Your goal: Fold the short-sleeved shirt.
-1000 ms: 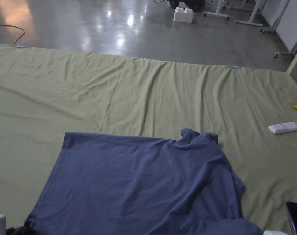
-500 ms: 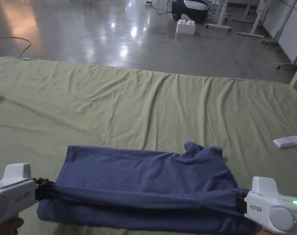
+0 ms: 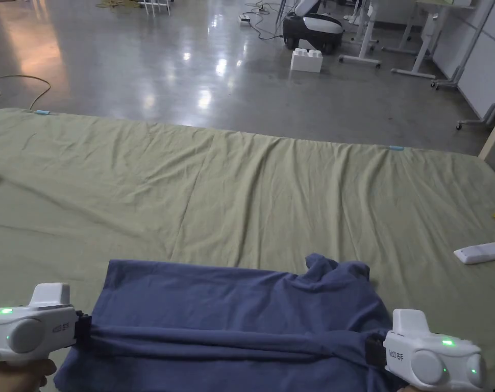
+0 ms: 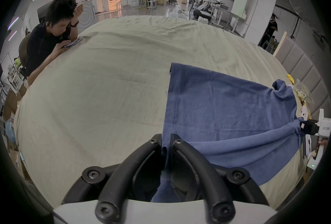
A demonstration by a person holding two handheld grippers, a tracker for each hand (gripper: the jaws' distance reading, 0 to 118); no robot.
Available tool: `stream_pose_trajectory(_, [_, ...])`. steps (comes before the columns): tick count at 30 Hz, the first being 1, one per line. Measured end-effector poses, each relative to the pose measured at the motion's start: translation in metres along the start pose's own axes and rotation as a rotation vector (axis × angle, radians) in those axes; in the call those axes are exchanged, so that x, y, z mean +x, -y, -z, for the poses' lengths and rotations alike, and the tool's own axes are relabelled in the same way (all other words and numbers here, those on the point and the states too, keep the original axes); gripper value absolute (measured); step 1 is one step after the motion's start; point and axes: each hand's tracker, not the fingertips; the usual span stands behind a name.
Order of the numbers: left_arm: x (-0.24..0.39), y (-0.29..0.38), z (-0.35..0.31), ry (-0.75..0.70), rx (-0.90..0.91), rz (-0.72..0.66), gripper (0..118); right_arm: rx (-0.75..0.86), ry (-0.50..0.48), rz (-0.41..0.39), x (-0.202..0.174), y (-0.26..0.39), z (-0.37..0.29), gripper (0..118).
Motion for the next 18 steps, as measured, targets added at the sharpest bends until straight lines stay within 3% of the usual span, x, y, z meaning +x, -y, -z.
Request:
stream_pose_trajectory(1, [-0.003,0.000,-0.001,-0.006,0.013,0.003,22,0.026,0.003,-0.003,-0.001,0.000,-0.005,63])
stream_pose_trajectory(3, [0.001,0.001,-0.009,-0.015,0.046,0.011,55,0.145,-0.020,0.008,-0.004,-0.004,-0.025,70])
stream_pose_trajectory(4, [0.003,0.001,-0.014,-0.015,0.067,0.014,62,0.196,-0.013,-0.001,-0.008,-0.006,-0.038,70])
stream_pose_trajectory(8, [0.009,-0.001,-0.034,0.027,0.241,0.038,62,0.431,0.007,-0.019,-0.022,-0.015,-0.079,72])
stream_pose_trajectory(15, [0.044,0.013,-0.099,0.068,0.579,0.062,59,0.761,0.047,0.041,-0.054,-0.013,-0.149,73])
stream_pose_trajectory(17, [0.055,0.021,-0.117,0.052,0.649,0.058,51,0.830,0.047,0.045,-0.061,-0.010,-0.165,61])
stream_pose_trajectory(18, [0.058,0.027,-0.124,0.050,0.692,0.060,41,0.830,0.034,0.070,-0.065,-0.005,-0.169,40])
